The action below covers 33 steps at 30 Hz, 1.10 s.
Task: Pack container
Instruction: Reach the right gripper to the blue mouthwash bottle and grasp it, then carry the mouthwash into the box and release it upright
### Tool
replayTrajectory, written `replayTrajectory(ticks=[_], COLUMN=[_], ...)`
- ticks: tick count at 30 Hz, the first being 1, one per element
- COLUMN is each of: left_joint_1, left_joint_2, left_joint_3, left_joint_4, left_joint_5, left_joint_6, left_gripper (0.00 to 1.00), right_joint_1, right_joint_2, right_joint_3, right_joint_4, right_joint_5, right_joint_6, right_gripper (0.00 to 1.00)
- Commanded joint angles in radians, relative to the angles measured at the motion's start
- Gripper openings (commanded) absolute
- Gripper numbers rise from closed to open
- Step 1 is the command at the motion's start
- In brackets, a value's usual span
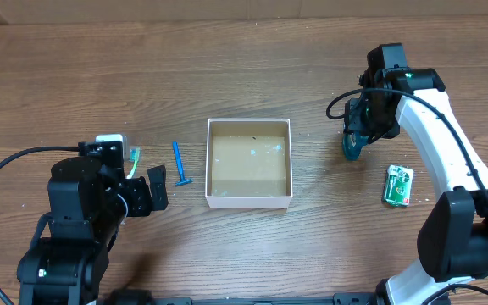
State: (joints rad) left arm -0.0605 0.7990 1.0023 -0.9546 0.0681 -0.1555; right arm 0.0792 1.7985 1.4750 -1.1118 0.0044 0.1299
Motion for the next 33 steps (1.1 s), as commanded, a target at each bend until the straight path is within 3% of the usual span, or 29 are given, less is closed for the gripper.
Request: replayTrajectory(ticks=[1, 18, 23, 29, 33], left_joint_1=[-0.005, -0.005, -0.005, -0.005, -0.005], left_joint_2=[-0.002, -0.002, -0.002, -0.002, -0.002], left_joint_3=[0.031, 0.031, 0.031, 0.031, 0.031], left_joint_4=[0.002, 0.002, 0.002, 0.001, 0.002], left_joint_5=[0.007, 0.007, 0.007, 0.003, 0.003], left_joint_6=[-0.005, -0.005, -0.005, -0.005, -0.006], left_gripper=[1.00, 1.00, 1.00, 1.00, 1.00], right_joint_1=[-0.002, -0.002, 0.000, 0.061, 0.198], right_joint_2=[-0.013, -0.013, -0.044, -0.186, -0.246], right_joint_3=[0.023, 0.023, 0.042, 0.195, 0.361], right_joint_4=[0.003, 0.021, 0.021, -0.084, -0.212], right_joint_5=[-0.006, 0.028, 0.027, -0.017, -0.017], right_joint_6=[-0.003, -0.002, -0.002, 0.006, 0.078], right_gripper=[0.56, 0.29, 0.04, 0.04, 0.04])
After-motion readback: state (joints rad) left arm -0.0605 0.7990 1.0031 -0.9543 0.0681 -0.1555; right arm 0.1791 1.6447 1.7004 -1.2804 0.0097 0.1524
